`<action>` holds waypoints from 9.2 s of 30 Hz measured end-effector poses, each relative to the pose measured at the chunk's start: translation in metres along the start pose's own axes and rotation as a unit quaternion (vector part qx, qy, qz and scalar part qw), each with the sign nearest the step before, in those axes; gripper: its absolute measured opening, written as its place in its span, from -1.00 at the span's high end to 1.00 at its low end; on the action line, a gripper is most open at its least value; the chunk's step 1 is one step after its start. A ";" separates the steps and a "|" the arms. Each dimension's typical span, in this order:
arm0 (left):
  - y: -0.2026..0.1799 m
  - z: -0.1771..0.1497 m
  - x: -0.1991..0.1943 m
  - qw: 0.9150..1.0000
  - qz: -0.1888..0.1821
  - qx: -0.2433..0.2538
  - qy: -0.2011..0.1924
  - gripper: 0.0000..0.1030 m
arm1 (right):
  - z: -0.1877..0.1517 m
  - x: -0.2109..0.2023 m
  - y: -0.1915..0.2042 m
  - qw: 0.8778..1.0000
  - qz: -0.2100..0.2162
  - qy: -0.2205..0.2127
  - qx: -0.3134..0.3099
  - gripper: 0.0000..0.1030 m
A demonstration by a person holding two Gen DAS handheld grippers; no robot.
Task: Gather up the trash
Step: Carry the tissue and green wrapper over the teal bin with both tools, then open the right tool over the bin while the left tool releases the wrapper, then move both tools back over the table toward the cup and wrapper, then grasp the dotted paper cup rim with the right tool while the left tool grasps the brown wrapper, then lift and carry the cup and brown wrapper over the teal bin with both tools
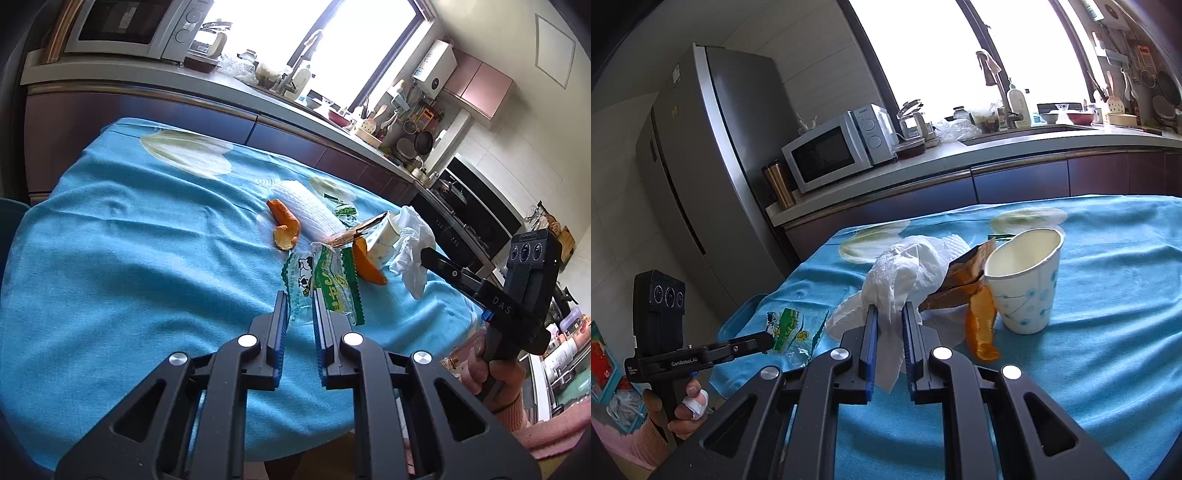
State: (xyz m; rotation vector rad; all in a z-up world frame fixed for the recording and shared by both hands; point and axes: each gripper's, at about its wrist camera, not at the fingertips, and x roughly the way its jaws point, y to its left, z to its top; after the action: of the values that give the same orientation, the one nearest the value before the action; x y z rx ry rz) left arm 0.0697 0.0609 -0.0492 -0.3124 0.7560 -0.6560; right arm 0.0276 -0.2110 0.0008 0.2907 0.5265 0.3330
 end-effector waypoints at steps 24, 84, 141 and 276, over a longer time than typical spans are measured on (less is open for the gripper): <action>0.043 -0.003 -0.077 0.994 0.070 -0.049 -0.067 0.73 | 0.007 0.061 0.080 0.992 0.096 0.045 -0.063 0.77; 0.200 -0.022 -0.199 0.928 0.286 -0.186 -0.150 0.73 | 0.006 0.249 0.270 0.937 0.226 0.200 -0.179 0.76; 0.140 -0.006 -0.123 0.963 0.225 -0.086 -0.122 0.33 | 0.016 0.177 0.191 0.962 0.180 0.148 -0.145 0.32; -0.031 0.024 -0.006 0.992 0.096 0.076 -0.038 0.67 | 0.031 0.036 -0.017 0.999 0.036 0.019 0.024 0.95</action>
State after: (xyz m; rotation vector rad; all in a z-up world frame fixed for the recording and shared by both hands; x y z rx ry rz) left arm 0.0700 0.0419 -0.0139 -0.1229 0.6501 -0.5135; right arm 0.0772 -0.2190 0.0047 0.3508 0.5625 0.3975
